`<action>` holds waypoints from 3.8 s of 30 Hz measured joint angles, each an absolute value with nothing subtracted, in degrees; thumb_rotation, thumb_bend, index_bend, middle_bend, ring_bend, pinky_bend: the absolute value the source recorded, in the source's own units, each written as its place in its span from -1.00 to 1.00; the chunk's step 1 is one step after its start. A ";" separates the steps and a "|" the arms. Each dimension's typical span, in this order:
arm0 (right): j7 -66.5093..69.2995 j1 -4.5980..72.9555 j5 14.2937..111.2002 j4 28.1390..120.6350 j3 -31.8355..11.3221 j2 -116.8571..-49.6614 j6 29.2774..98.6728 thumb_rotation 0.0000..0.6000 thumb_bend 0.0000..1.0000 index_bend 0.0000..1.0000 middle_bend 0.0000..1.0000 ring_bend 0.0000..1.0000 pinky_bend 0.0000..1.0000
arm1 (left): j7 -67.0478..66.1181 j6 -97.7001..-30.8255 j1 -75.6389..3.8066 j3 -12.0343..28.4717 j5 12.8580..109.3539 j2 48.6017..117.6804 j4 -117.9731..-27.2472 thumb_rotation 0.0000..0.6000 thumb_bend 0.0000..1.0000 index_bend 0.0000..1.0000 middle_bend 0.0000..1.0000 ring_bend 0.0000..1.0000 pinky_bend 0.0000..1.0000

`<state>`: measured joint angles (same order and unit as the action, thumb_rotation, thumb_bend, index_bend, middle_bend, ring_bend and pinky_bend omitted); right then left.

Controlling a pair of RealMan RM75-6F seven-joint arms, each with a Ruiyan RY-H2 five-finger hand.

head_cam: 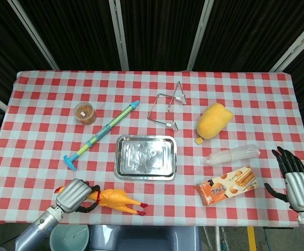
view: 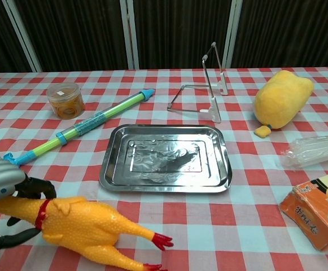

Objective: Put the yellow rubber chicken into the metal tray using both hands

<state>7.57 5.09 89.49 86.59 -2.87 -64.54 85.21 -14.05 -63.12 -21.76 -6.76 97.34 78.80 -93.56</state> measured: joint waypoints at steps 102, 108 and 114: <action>-1.53 43.63 53.26 109.31 -12.40 -65.76 47.92 1.00 0.66 0.22 0.07 0.07 0.27 | -51.13 -56.78 -69.10 11.55 52.15 81.87 -107.33 1.00 0.44 0.33 0.50 0.31 0.57; -0.69 43.59 53.89 108.34 -12.28 -66.01 47.43 1.00 0.80 0.63 0.43 0.41 0.61 | -50.35 -56.87 -69.18 10.90 52.77 81.91 -106.99 1.00 0.34 0.33 0.50 0.31 0.57; -0.17 43.28 54.68 107.76 -12.21 -66.26 47.80 1.00 0.84 0.98 0.76 0.72 0.89 | -50.04 -57.16 -69.31 10.32 53.55 82.31 -106.33 1.00 0.31 0.33 0.50 0.31 0.57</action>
<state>-0.17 43.28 54.68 107.76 -12.21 -66.26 47.80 -50.04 -57.16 -69.31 10.32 53.55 82.31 -106.33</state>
